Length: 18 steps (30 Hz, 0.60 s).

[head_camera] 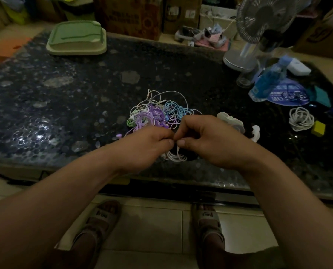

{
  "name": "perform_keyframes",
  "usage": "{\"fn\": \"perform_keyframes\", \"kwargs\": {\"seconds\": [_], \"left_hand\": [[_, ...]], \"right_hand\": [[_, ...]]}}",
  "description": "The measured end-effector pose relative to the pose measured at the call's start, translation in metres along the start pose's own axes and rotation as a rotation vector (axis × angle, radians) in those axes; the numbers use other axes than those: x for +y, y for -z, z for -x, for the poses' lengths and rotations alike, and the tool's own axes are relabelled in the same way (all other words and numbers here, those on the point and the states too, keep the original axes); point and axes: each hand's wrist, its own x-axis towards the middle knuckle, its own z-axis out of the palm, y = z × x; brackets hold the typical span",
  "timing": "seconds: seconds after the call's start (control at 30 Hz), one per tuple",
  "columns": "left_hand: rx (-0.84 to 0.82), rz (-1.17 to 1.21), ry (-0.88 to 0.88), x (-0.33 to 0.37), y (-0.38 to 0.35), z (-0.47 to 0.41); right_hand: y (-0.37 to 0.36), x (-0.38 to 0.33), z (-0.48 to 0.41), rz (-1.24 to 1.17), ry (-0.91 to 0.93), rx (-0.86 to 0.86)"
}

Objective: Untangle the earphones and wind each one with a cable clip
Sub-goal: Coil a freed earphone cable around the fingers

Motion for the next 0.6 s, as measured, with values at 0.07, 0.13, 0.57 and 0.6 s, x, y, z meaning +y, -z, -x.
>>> {"fn": "perform_keyframes", "kwargs": {"seconds": [0.07, 0.13, 0.57, 0.6], "left_hand": [[0.008, 0.018, -0.014, -0.0001, -0.0008, 0.0010], [0.039, 0.082, -0.035, 0.0001, -0.0019, 0.0022], [0.083, 0.092, 0.000, 0.0016, -0.0015, 0.0019], [0.071, 0.080, 0.003, 0.0029, -0.0001, 0.0029]], "right_hand": [[-0.0007, -0.0006, -0.0014, 0.012, 0.000, 0.002], [-0.0010, -0.0012, -0.0031, 0.034, 0.009, 0.021], [-0.0018, -0.0012, -0.0024, -0.211, -0.126, 0.156], [-0.0013, -0.0005, -0.0020, -0.255, -0.141, 0.191]]}}
